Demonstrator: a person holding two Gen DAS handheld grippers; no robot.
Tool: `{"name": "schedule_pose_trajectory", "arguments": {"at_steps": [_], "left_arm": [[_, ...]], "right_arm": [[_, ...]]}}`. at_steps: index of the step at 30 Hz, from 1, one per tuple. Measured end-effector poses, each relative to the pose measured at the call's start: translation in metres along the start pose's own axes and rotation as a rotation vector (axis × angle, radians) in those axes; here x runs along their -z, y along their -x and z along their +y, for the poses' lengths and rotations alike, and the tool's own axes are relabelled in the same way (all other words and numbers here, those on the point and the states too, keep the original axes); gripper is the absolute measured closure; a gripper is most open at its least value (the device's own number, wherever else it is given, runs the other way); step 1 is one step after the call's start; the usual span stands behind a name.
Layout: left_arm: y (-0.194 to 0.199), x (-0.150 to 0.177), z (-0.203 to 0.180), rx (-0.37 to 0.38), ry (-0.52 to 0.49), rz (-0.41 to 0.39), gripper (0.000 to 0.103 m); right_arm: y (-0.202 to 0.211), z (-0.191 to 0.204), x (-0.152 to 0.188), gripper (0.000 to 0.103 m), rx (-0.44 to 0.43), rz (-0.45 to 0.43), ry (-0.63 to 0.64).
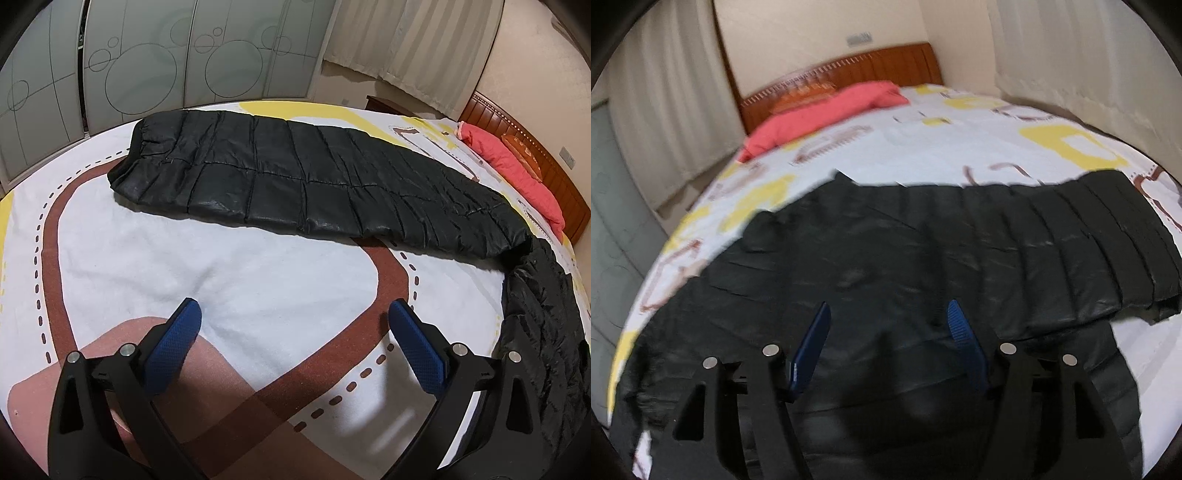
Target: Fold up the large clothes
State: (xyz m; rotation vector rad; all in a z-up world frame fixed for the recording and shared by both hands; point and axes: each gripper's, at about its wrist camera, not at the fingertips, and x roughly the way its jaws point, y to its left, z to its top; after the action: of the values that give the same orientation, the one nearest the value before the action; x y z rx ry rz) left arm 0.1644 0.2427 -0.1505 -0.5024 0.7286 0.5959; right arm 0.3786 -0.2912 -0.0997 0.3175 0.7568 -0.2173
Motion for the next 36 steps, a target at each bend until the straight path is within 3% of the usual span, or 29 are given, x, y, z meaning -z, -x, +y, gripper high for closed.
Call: {"name": "schedule_pose_trajectory", "arguments": {"at_steps": [3, 5, 7, 10, 14, 19, 25, 32, 36], "left_arm": [[-0.001, -0.001, -0.001, -0.006, -0.004, 0.002, 0.002], [0.000, 0.000, -0.002, -0.013, -0.009, 0.005, 0.002], [-0.002, -0.001, -0.004, -0.020, -0.015, 0.006, 0.002], [-0.002, -0.001, -0.006, -0.031, -0.023, 0.008, 0.002], [-0.003, -0.002, -0.006, -0.033, -0.024, 0.008, 0.002], [-0.004, -0.002, -0.006, -0.030, -0.022, 0.008, 0.002], [-0.004, -0.002, -0.006, -0.029, -0.022, 0.006, 0.002], [-0.003, -0.003, -0.005, -0.018, -0.014, 0.000, 0.002], [-0.002, -0.001, -0.004, -0.013, -0.011, -0.003, 0.002]], "right_arm": [[-0.028, -0.008, 0.001, 0.038, 0.045, 0.061, 0.027], [-0.042, -0.013, 0.003, 0.043, 0.069, 0.097, 0.022], [-0.052, -0.024, 0.004, 0.072, 0.089, 0.114, -0.015], [-0.051, -0.039, 0.001, 0.087, 0.061, 0.104, -0.072], [-0.025, -0.023, -0.006, 0.088, 0.021, 0.037, -0.041], [0.008, 0.038, -0.012, 0.088, -0.131, -0.007, 0.018], [0.014, 0.120, -0.002, 0.088, -0.315, 0.054, 0.056], [0.006, 0.205, 0.029, 0.088, -0.410, 0.123, 0.160], [-0.005, 0.235, 0.049, 0.088, -0.419, 0.176, 0.213]]}}
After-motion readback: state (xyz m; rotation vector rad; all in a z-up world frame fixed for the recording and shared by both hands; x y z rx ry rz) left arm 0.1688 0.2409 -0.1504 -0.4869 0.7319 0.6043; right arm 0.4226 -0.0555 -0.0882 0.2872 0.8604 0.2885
